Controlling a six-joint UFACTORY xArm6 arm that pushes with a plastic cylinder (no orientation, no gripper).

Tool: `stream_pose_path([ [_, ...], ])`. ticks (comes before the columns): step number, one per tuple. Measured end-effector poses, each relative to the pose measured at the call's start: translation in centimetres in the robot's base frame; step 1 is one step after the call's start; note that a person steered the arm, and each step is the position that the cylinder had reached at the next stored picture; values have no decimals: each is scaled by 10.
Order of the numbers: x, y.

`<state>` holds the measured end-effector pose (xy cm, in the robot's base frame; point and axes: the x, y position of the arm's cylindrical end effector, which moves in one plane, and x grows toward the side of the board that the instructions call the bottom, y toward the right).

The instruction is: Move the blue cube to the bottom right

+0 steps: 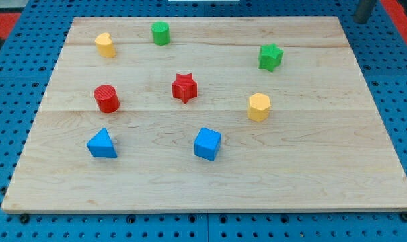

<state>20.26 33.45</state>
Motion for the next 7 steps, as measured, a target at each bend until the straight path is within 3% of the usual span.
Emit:
stream_pose_path([
  [3, 5, -3],
  [5, 81, -18],
  [7, 84, -30],
])
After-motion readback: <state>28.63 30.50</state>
